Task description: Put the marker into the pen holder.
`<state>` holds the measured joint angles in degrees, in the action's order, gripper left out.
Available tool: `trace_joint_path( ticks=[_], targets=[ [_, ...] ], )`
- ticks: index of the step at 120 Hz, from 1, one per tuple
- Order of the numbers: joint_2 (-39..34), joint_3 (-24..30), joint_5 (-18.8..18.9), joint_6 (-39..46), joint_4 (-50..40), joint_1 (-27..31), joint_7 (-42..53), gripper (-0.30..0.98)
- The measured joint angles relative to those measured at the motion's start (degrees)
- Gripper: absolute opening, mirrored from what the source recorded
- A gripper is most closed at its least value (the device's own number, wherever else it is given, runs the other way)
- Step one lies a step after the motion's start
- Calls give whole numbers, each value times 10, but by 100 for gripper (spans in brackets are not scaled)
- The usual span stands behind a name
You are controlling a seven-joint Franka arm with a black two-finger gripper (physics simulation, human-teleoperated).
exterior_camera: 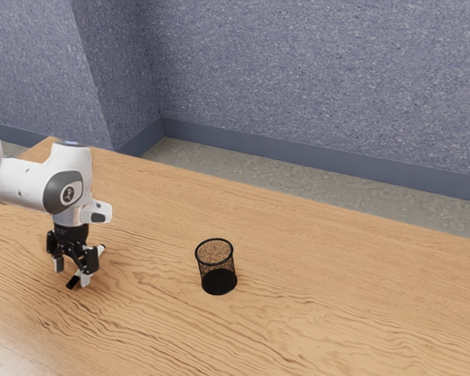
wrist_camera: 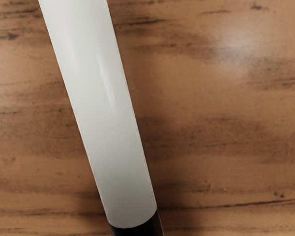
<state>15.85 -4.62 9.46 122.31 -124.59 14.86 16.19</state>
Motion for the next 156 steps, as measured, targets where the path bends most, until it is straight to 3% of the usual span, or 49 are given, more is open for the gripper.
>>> trace_joint_path(
  ticks=[24,81,116,133,156],
  targets=[
    [4,-9,-16,18,-1,-2,34,60],
    [8,-9,-27,24,0,0,80,13],
    [8,-9,-26,24,0,1,90,8],
    [7,-9,-22,26,-1,-2,91,-7],
    [-16,-9,-13,28,1,-11,83,-9]
  ],
)
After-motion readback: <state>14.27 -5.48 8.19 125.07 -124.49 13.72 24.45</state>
